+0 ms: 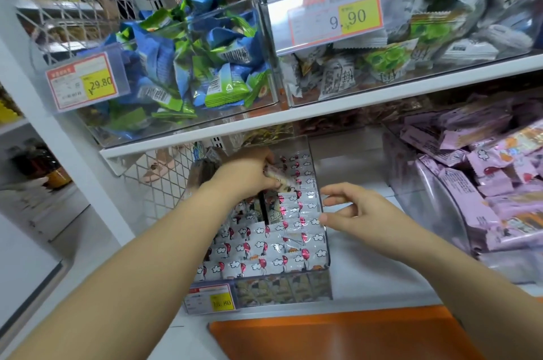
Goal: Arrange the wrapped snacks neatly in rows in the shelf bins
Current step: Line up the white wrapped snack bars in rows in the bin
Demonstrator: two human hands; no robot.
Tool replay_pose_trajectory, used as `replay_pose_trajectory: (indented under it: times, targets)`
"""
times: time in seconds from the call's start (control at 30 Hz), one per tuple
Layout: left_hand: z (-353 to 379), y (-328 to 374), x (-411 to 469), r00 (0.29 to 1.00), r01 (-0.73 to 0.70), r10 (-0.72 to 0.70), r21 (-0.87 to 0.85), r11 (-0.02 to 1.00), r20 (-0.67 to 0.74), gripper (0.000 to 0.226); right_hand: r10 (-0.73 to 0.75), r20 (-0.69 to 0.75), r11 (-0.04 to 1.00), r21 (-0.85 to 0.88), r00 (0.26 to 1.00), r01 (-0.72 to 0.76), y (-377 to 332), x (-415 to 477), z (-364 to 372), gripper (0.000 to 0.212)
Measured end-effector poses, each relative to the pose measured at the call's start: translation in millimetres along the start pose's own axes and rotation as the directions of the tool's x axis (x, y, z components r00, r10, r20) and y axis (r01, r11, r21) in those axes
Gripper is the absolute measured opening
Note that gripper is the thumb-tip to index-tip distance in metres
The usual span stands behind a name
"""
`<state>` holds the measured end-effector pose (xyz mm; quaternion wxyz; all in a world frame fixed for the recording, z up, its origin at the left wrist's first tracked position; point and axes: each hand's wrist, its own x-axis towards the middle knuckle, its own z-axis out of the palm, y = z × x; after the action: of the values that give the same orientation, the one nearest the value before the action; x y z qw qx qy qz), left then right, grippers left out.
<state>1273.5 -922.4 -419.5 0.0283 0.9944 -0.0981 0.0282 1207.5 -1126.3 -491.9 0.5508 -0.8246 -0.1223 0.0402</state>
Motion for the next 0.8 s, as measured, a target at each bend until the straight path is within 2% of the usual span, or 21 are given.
replay_pose_trajectory:
  times: [0.13, 0.27, 0.43, 0.53, 0.6, 0.67, 0.73, 0.8]
  targets:
    - [2.0, 11.3, 16.4, 0.997, 0.030, -0.028, -0.025, 0.999, 0.075, 0.047, 0.002, 0.011, 1.000, 0.005, 1.000, -0.002, -1.4, -0.7, -0.1, 0.045]
    - [3.4, 13.7, 23.1, 0.993, 0.050, -0.037, -0.117, 0.992, 0.113, 0.058, 0.007, 0.017, 1.000, 0.014, 1.000, -0.007, -2.8, -0.3, 0.4, 0.047]
    - [29.9, 15.0, 19.7, 0.983, 0.075, -0.056, -0.107, 0.991, 0.174, 0.059, 0.016, 0.010, 1.000, 0.023, 1.000, -0.016, -4.3, 0.3, 1.8, 0.046]
    - [37.7, 12.9, 16.9, 0.978, 0.136, -0.087, -0.263, 0.955, 0.189, 0.054, 0.016, 0.013, 0.999, 0.030, 1.000, -0.017, -3.6, 1.1, 1.3, 0.047]
    - [36.7, 10.8, 14.9, 0.968, 0.206, -0.120, -0.421, 0.884, 0.220, 0.053, 0.015, 0.016, 0.999, 0.028, 1.000, -0.016, -3.3, 1.8, 1.3, 0.047]
    - [35.6, 11.5, 12.0, 0.955, 0.245, -0.114, -0.508, 0.826, 0.274, 0.051, 0.019, 0.016, 0.999, 0.035, 1.000, -0.019, -2.9, 2.4, 1.7, 0.046]
    - [37.0, 15.0, 10.0, 0.944, 0.237, -0.077, -0.498, 0.835, 0.320, 0.052, 0.024, 0.014, 0.998, 0.051, 1.000, -0.025, -3.0, 3.6, 2.7, 0.045]
    - [39.3, 20.5, 8.2, 0.934, 0.199, -0.053, -0.390, 0.899, 0.354, 0.051, 0.031, 0.009, 0.998, 0.061, 0.999, -0.031, -3.5, 5.0, 4.0, 0.043]
